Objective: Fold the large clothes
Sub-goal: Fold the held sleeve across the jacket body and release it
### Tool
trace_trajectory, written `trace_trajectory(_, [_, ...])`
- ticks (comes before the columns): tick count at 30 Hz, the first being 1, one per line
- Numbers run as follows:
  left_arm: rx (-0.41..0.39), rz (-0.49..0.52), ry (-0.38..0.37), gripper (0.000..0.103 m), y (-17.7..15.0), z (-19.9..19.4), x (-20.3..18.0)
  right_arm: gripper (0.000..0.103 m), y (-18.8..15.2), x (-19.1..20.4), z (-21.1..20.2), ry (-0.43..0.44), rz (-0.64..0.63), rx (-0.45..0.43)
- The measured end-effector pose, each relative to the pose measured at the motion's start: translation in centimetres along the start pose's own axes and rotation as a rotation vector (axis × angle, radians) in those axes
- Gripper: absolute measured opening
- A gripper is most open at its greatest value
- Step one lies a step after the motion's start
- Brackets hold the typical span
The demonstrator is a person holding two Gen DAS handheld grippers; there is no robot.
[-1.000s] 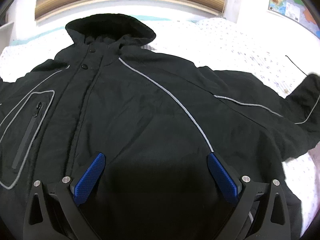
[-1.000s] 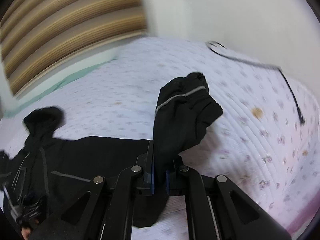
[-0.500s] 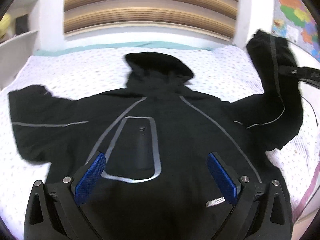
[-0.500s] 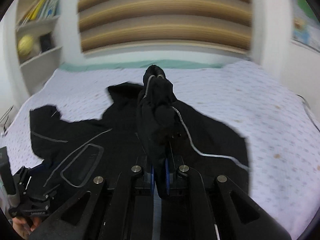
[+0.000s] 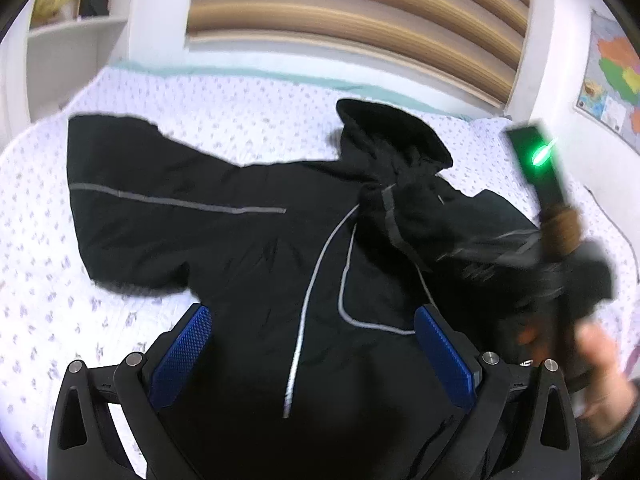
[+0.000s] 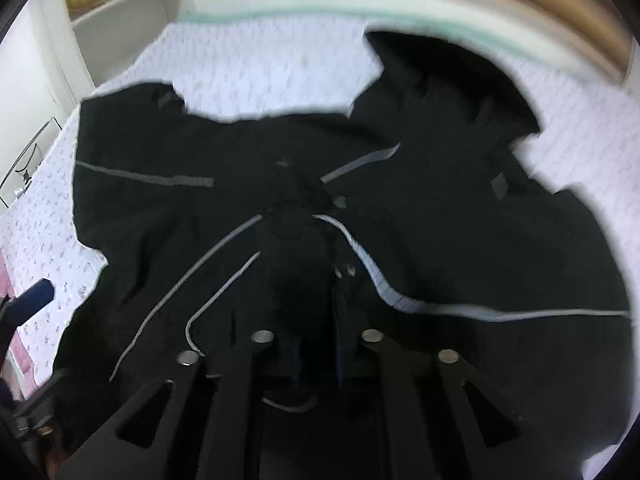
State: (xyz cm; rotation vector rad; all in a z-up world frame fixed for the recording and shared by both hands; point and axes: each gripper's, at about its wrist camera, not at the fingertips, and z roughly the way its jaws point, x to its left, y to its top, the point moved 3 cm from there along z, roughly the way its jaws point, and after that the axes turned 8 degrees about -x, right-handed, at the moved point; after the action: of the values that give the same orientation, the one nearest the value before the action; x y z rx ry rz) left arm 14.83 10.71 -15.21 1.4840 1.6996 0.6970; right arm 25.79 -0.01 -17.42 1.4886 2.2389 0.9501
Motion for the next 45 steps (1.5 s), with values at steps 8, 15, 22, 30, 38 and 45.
trace_trajectory(8, [0.082,-0.108,-0.108,0.101,0.6,1.6,3.0,0.054,-1.0,0.4,-1.0,0.115,0.037,-0.005])
trace_trajectory(15, [0.166,-0.162,-0.249,0.101,3.2,5.9,0.4,0.063,-0.6,-7.8,-12.0,-0.020,0.074,-0.222])
trace_trajectory(22, [0.306,-0.120,-0.186,0.069,2.5,14.4,-3.6,0.065,-4.5,-18.7,-13.8,-0.171,0.257,-0.159])
trace_trajectory(30, [0.094,-0.052,-0.125,0.027,7.4,10.8,-1.7,0.065,-4.7,-19.3,-10.7,-0.174,0.278,-0.101])
trace_trajectory(38, [0.304,-0.172,-0.109,0.030,2.9,14.1,6.3,0.072,-5.5,-14.8,-0.5,-0.223,0.165,0.085])
trace_trajectory(45, [0.138,-0.112,-0.081,0.042,5.4,8.6,5.4,0.073,-4.5,-14.5,-1.8,-0.221,0.205,0.058])
